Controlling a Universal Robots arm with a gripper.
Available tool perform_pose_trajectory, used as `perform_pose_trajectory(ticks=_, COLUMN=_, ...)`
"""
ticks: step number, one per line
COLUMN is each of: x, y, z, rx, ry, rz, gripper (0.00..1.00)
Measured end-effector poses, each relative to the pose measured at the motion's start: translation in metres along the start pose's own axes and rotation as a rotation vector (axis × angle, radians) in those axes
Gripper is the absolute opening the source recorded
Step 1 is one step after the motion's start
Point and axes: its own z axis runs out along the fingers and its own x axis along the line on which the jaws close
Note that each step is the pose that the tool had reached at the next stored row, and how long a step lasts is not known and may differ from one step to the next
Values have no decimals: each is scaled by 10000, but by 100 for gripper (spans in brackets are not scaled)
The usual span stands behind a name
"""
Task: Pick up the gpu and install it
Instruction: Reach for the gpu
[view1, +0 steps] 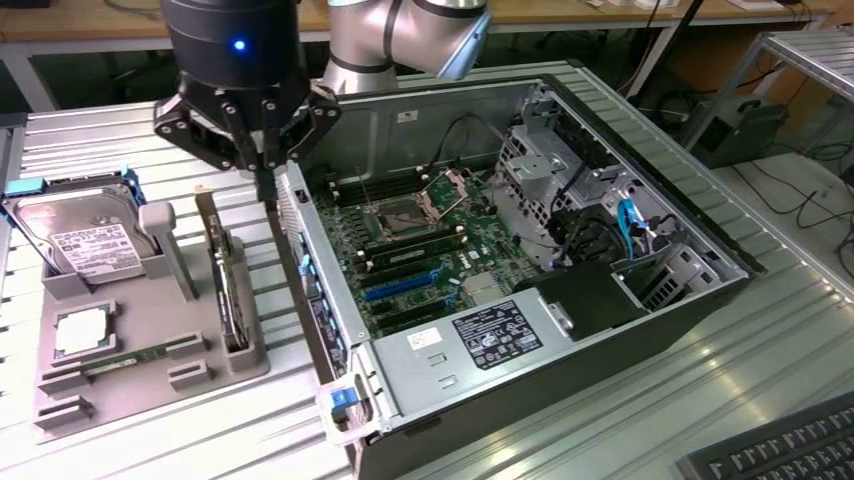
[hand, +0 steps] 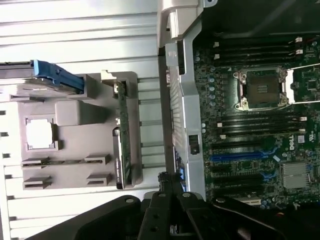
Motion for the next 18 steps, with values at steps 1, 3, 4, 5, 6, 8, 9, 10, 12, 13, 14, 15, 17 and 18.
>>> perform_pose_trajectory(ticks=1, x=45, y=-4, z=9, rx=4, ry=0, rz=2, gripper=11)
perform_pose_trajectory(ticks=3, x=144, y=-13, z=37, rx=6, ry=-1, rz=2, gripper=11)
perform_pose_trajectory(ticks=4, x=187, y=-18, z=51, rx=6, ry=-2, rz=1, gripper=11)
perform_pose_trajectory(ticks=5, x=233, y=-21, z=66, rx=7, ry=-1, rz=0, gripper=11)
perform_pose_trajectory(ticks=6, x=283, y=-26, z=84, rx=6, ry=-1, rz=2, gripper=11)
perform_pose_trajectory(ticks=8, x=406, y=-30, z=131, rx=10, ry=-1, rz=0, gripper=11)
perform_pose_trajectory(ticks=9, x=447, y=-23, z=149, rx=11, ry=-3, rz=0, gripper=11)
perform_pose_trajectory(ticks=10, x=480, y=-11, z=170, rx=15, ry=-3, rz=1, gripper=11)
perform_pose_trajectory(ticks=12, x=502, y=5, z=196, rx=20, ry=-2, rz=2, gripper=11)
perform_pose_trajectory(ticks=13, x=500, y=5, z=196, rx=21, ry=6, rz=1, gripper=11)
perform_pose_trajectory(ticks=14, x=500, y=4, z=196, rx=21, ry=7, rz=3, gripper=11)
perform_pose_trajectory(ticks=15, x=501, y=4, z=196, rx=21, ry=8, rz=5, gripper=11)
perform_pose_trajectory(ticks=17, x=500, y=4, z=196, rx=21, ry=8, rz=8, gripper=11)
perform_pose_trajectory(ticks=18, x=501, y=4, z=196, rx=21, ry=7, rz=11, gripper=11)
